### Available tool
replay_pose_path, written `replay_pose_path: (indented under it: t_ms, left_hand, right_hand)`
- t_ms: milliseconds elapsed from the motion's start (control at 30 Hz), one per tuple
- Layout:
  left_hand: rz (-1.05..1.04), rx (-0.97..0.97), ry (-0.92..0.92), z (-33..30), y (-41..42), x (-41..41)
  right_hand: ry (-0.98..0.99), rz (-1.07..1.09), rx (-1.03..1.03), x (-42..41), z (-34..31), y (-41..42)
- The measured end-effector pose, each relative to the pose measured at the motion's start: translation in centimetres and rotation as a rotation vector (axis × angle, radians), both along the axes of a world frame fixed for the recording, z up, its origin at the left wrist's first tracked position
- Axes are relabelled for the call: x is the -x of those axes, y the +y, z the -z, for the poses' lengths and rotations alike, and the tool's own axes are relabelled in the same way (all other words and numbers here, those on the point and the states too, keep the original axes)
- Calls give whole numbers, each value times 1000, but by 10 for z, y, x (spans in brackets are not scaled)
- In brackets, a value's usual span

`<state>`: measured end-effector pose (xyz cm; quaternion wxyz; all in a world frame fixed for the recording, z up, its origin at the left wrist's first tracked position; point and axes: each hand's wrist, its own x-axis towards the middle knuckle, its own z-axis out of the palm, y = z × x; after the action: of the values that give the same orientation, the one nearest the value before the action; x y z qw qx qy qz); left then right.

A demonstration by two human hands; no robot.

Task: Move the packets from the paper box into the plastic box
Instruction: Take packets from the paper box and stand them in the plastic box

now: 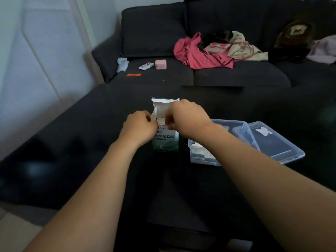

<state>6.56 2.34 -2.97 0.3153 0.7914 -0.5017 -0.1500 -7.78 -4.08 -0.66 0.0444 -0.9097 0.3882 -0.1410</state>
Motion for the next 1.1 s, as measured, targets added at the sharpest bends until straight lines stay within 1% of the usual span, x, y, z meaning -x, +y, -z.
replay_pose_path:
  t_ms: [67,200,500,633,767,900,967,1000,1067,1100]
  left_hand:
    - [26,-9,-19,-1,0,1]
    - [67,-10,-10,0,-1,5]
    - [61,14,-33,2,-1,6]
    - [46,17,-36,3,-2,7]
    - [-3,19,-24,3,-3,6]
    - [-42,35,-37,3,-3,5]
    - [-96,95,-68,1,-2,8]
    - [-125,158,-77,-1,-2,9]
    - [-132,339,-62,-4,-3,11]
    - [-102,436,-46,-4,-3,11]
  right_hand:
    - [7,12,0,0,2,-3]
    - [-21,26,-76,2,3,-8]
    - [-74,-1,-193,2,10,-13]
    - [-107,12,-197,2,13,-14]
    - [-154,7,-159,6,9,-16]
    - [-170,-66,-188,12,0,-21]
    - [-192,-85,-184,15,-6,-23]
    - [-202,-98,-185,18,-10,-24]
    - [-241,-124,-198,25,-22,-23]
    - [-274,-131,-202,30,-29,-23]
